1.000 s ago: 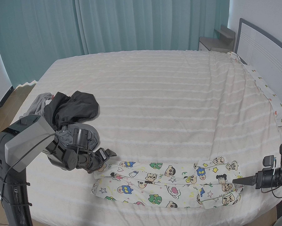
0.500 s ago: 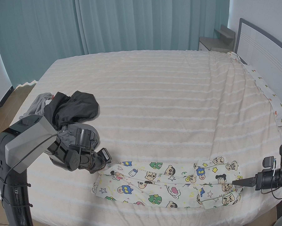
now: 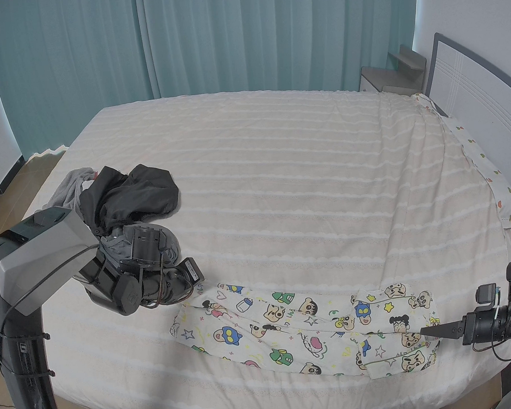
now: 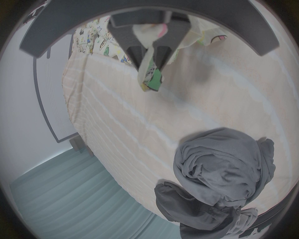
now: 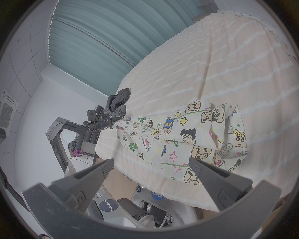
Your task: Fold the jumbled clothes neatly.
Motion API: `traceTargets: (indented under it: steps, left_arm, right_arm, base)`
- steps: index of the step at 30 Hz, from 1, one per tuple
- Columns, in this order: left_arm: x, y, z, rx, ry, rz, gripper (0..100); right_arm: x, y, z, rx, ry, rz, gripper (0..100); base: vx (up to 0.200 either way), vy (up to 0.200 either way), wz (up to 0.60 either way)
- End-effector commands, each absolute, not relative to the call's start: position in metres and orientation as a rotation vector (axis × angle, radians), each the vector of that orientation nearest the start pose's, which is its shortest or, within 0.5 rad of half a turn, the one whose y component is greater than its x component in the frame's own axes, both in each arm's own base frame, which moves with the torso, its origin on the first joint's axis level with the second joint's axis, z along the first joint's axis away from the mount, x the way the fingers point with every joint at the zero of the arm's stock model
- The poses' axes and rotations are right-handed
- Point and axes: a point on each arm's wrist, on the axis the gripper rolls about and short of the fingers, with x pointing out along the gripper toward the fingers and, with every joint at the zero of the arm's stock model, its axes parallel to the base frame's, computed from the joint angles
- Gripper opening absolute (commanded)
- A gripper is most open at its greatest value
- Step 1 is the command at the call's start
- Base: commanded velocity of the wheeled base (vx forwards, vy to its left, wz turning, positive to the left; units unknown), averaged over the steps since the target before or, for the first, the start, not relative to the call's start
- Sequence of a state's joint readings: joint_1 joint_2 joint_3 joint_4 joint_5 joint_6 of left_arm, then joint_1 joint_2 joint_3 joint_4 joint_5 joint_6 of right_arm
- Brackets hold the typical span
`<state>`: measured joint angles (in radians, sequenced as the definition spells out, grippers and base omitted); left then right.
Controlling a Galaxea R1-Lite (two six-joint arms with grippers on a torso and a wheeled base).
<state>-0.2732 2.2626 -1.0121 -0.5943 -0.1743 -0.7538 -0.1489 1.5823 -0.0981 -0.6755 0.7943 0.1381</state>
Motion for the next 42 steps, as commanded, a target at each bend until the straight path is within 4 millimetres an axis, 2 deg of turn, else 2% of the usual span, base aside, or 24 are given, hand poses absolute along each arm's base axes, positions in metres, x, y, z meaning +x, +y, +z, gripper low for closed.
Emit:
traceTargets:
  steps: [1, 5, 6, 15, 18, 21, 22, 26, 29, 31, 32, 33, 34, 40, 42]
  left_arm:
    - [0.374, -0.112, 0.018, -0.656, 0.818, -0.167, 0]
    - [0.374, -0.111, 0.016, -0.64, 0.823, -0.162, 0]
    - [0.374, -0.11, 0.015, -0.64, 0.824, -0.16, 100]
    - [0.375, -0.104, 0.006, -0.63, 0.866, -0.102, 100]
    - [0.375, -0.089, 0.005, -0.636, 0.901, -0.045, 100]
    - [0.374, -0.08, 0.012, -0.646, 0.892, -0.028, 100]
    - [0.371, -0.073, 0.022, -0.633, 0.874, -0.03, 100]
    - [0.364, -0.065, 0.032, -0.565, 0.857, -0.054, 100]
    - [0.36, -0.065, 0.061, -0.576, 0.79, -0.092, 100]
    - [0.358, -0.067, 0.071, -0.599, 0.77, -0.113, 100]
    - [0.355, -0.073, 0.083, -0.636, 0.757, -0.154, 100]
    - [0.355, -0.074, 0.084, -0.638, 0.758, -0.159, 100]
    - [0.352, -0.083, 0.091, -0.66, 0.757, -0.199, 100]
    - [0.351, -0.11, 0.095, -0.694, 0.761, -0.25, 100]
    - [0.352, -0.119, 0.09, -0.722, 0.78, -0.253, 100]
  right_arm:
    - [0.161, -0.008, 0.063, 0.502, 0.779, 0.56, 100]
    - [0.16, -0.008, 0.062, 0.504, 0.783, 0.56, 100]
    - [0.16, -0.008, 0.062, 0.506, 0.784, 0.559, 100]
    - [0.16, -0.008, 0.062, 0.506, 0.785, 0.559, 100]
    - [0.159, -0.008, 0.061, 0.506, 0.788, 0.559, 100]
    - [0.159, -0.008, 0.061, 0.508, 0.788, 0.558, 100]
    - [0.159, -0.008, 0.062, 0.507, 0.787, 0.558, 100]
    - [0.158, -0.007, 0.062, 0.506, 0.784, 0.559, 100]
    - [0.158, -0.007, 0.062, 0.505, 0.783, 0.559, 100]
    - [0.158, -0.007, 0.063, 0.504, 0.781, 0.559, 100]
    - [0.158, -0.007, 0.062, 0.505, 0.783, 0.559, 100]
    - [0.158, -0.007, 0.062, 0.505, 0.783, 0.559, 100]
    - [0.158, -0.007, 0.062, 0.505, 0.783, 0.559, 100]
    - [0.157, -0.007, 0.062, 0.506, 0.784, 0.559, 100]
    - [0.157, -0.007, 0.062, 0.506, 0.784, 0.559, 100]
  base:
    - [0.0, 0.0, 0.0]
    - [0.0, 0.0, 0.0]
    - [0.0, 0.0, 0.0]
    - [0.0, 0.0, 0.0]
    - [0.0, 0.0, 0.0]
    - [0.0, 0.0, 0.0]
    - [0.0, 0.0, 0.0]
    - [0.0, 0.0, 0.0]
    - [0.0, 0.0, 0.0]
    - [0.0, 0.0, 0.0]
    - [0.0, 0.0, 0.0]
    - [0.0, 0.0, 0.0]
    - [0.0, 0.0, 0.0]
    - [0.0, 0.0, 0.0]
    - [0.0, 0.0, 0.0]
